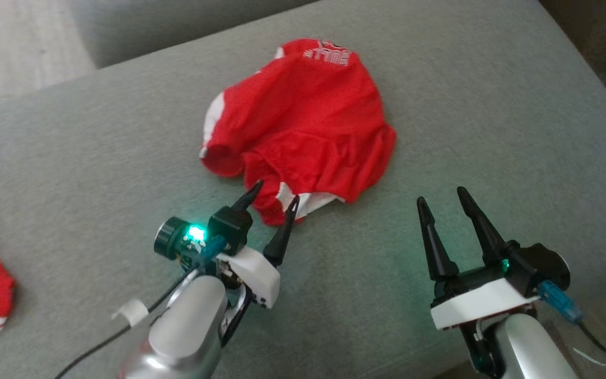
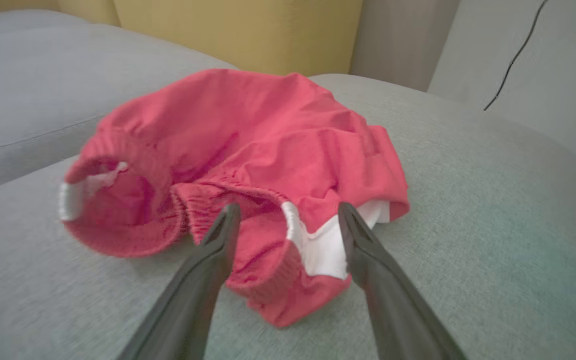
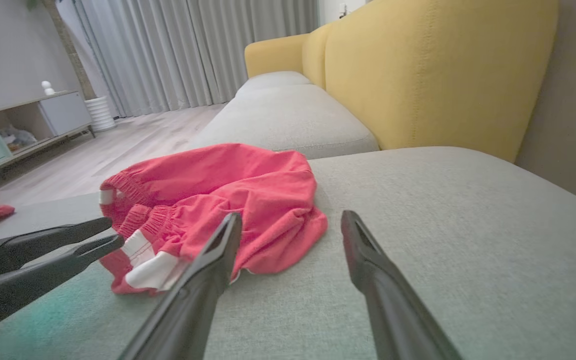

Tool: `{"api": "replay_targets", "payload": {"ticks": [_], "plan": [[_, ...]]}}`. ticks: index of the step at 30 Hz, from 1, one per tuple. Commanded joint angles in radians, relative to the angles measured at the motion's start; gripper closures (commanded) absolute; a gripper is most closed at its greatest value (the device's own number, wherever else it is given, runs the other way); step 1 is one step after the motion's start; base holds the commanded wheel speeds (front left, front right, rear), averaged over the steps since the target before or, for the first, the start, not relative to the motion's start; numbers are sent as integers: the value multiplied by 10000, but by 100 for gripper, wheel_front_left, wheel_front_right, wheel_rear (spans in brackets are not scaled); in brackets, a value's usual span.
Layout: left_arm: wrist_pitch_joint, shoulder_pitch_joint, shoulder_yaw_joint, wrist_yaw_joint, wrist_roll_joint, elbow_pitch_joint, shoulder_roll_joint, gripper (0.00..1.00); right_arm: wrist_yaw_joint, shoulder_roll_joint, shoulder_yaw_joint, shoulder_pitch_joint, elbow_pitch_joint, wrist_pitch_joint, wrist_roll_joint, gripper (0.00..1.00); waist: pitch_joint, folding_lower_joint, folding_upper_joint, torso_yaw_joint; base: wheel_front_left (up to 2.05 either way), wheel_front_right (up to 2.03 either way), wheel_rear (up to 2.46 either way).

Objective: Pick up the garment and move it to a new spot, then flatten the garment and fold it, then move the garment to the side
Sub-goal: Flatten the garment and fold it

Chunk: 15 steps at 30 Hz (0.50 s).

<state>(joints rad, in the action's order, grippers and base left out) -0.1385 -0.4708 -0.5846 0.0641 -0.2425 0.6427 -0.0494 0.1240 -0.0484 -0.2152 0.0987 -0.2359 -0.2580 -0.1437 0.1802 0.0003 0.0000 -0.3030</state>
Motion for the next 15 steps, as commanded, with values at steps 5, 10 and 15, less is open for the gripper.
{"api": "replay_targets", "payload": {"ticks": [5,10,15], "plan": [[261,-754,173,-104,-70,414,-10,0,67,-18,-185,351,341,-38,-99,0,254,-3,0,-632,0,0,0],[245,-765,80,-82,-241,530,-10,52,67,-18,-135,321,350,-38,-88,0,238,-3,0,-712,0,0,0],[-44,-979,-343,145,-838,-171,-9,100,67,-18,-142,256,342,-38,-86,0,123,-3,0,-751,0,0,0]]}}
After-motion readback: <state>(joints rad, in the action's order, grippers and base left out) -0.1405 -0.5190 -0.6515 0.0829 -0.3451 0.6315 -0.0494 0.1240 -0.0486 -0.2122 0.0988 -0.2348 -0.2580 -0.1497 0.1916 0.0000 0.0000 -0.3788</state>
